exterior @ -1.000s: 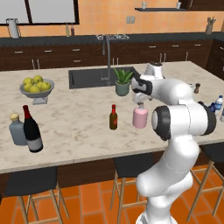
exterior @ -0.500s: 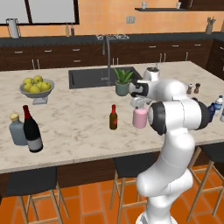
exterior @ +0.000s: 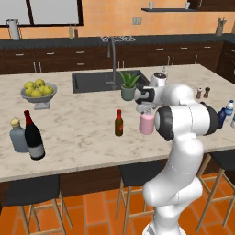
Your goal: Move the plastic bottles in the middle to the plastics group, and the glass bottles in the middle to the glass group.
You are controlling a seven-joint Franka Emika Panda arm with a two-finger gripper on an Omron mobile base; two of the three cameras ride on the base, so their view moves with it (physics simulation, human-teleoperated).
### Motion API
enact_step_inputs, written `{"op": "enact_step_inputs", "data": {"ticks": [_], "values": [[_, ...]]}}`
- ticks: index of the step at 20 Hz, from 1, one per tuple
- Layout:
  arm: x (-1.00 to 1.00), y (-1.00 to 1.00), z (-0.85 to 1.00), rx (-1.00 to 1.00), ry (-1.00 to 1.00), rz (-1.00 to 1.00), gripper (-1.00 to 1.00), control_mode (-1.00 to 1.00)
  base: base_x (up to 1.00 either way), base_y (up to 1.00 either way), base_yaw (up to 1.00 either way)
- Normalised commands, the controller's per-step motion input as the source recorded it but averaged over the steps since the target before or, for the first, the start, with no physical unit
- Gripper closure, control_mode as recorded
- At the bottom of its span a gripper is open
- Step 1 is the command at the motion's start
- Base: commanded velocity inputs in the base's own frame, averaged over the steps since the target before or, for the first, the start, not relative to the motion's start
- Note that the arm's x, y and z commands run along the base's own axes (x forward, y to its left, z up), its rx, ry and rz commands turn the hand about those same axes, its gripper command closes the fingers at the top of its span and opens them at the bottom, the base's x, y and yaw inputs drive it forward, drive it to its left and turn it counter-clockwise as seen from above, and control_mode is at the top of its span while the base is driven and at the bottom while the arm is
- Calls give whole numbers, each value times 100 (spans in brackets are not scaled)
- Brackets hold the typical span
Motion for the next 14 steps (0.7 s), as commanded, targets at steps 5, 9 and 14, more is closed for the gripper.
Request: {"op": "enact_step_inputs", "data": {"ticks": [5,9,14], "values": [[1,0,-19,0,0,0,-100,-100,0,0,0],[0,0,-1,0,0,0,-100,-100,0,0,0],[25,0,0,0,0,-1,-100,-100,0,0,0]]}}
